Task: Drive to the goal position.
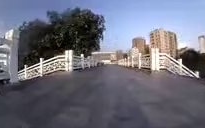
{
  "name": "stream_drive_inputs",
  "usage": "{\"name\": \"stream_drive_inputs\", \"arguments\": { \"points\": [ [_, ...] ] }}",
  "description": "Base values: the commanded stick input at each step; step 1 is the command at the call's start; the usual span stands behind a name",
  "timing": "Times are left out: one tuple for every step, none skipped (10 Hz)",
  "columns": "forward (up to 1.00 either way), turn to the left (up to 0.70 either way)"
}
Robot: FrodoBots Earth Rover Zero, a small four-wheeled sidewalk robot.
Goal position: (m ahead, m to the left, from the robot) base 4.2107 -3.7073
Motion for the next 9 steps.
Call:
{"name": "stream_drive_inputs", "arguments": {
  "points": [
    [0.45,0.00],
    [0.45,0.00],
    [0.45,0.00],
    [0.45,0.00],
    [0.45,0.00],
    [0.45,0.00],
    [0.45,0.00],
    [0.45,0.00],
    [0.45,0.00]
  ]
}}
